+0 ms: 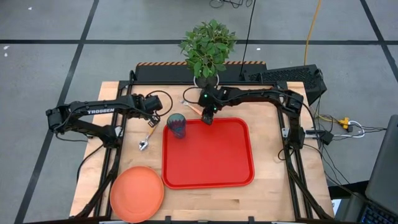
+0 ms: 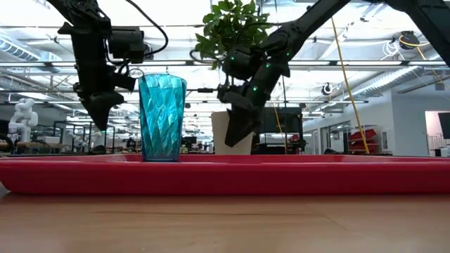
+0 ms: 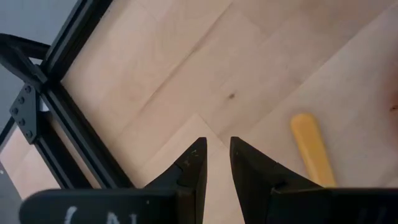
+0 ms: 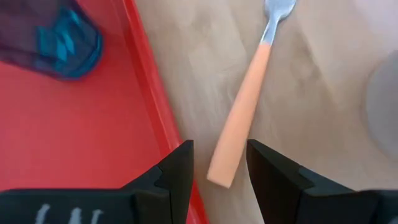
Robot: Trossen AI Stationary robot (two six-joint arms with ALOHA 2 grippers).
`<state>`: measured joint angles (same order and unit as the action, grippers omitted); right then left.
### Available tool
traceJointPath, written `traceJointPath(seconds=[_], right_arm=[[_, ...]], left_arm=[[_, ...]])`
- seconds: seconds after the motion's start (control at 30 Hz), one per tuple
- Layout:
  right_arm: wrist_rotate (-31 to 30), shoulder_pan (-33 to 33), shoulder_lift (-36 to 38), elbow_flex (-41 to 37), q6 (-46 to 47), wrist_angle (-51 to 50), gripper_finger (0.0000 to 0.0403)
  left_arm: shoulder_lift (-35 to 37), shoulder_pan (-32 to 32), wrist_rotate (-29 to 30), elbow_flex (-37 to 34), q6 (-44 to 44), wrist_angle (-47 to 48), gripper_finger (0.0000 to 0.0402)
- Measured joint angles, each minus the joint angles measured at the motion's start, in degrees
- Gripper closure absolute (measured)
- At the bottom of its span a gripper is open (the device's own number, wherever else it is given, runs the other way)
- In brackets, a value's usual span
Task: Pick and place plate/cup/fork/spoon on tray
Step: Put the light brown fork on the left of the red tray
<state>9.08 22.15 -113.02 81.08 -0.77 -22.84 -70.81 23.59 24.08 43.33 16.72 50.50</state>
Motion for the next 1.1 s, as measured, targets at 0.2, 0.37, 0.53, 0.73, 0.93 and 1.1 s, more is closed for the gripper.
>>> traceJointPath(seconds=[0.2,0.37,0.53,0.73,0.93,1.1], right_arm=[[-3.84,0.0,-1.3,-0.57,-1.38,2.06,0.0261],[-5.66,-0.04,-1.3,-1.91,-1.27,6.31,0.0261],[-5.81,-0.04,-1.28,-3.79,-1.29,11.03,0.0261],[-5.89,0.0,-1.26,-5.57,-0.54,12.53,0.0261],[-5.9,-0.61,-1.26,-7.42,0.08,14.64,0.0261],[-5.91,-1.5,-1.26,-10.13,0.54,19.01,0.0261]], left_arm=[[0.0,0.01,0.17,0.0,-0.53,-0.44,0.0327],[0.0,0.0,2.27,0.0,-0.65,-0.39,0.0327],[0.0,0.01,3.06,0.0,-0.54,-0.44,0.0327],[0.0,0.0,3.06,0.0,-0.08,-0.68,0.0327],[0.0,-0.02,3.04,0.0,-0.06,-0.7,0.0327],[0.0,-0.02,3.05,0.0,-0.06,-0.79,0.0327]])
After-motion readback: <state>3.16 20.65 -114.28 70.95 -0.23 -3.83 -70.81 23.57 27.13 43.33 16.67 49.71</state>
